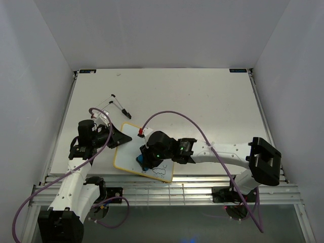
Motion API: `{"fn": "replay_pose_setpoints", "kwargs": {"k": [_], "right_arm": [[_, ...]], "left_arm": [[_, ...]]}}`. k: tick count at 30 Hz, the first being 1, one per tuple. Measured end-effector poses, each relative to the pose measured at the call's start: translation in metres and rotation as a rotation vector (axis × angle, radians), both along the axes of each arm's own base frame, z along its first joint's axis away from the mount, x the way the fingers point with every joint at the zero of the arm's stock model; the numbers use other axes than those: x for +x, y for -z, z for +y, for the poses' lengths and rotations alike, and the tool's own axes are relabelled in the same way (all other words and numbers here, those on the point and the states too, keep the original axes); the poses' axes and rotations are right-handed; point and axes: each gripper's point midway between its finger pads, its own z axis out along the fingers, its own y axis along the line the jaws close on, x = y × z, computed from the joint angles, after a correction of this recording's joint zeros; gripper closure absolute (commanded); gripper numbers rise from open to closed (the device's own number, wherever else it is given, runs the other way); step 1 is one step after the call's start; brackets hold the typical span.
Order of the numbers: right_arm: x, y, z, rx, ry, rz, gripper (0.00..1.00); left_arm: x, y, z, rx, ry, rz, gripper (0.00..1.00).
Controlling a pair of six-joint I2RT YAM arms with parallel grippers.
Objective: Erase the whiteboard
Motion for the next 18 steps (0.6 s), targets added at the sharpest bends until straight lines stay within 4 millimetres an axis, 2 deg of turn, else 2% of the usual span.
{"fn": "replay_pose_setpoints", "kwargs": {"k": [6, 11, 18], "right_arm": [[0.039, 0.034, -0.047, -0.147, 0.197, -0.016, 0.92], [0.06, 0.065, -0.089, -0.266, 0.291, -0.021, 0.92], [0.051, 0.056, -0.079, -0.293, 0.168, -0.059, 0.92]], "left_arm": [[0.005, 0.005, 0.008, 0.012, -0.087, 0.046, 1.0], [0.008, 0.001, 0.011, 0.018, -0.117, 0.039, 1.0], [0.008, -0.001, 0.011, 0.018, -0.121, 0.036, 1.0]]}}
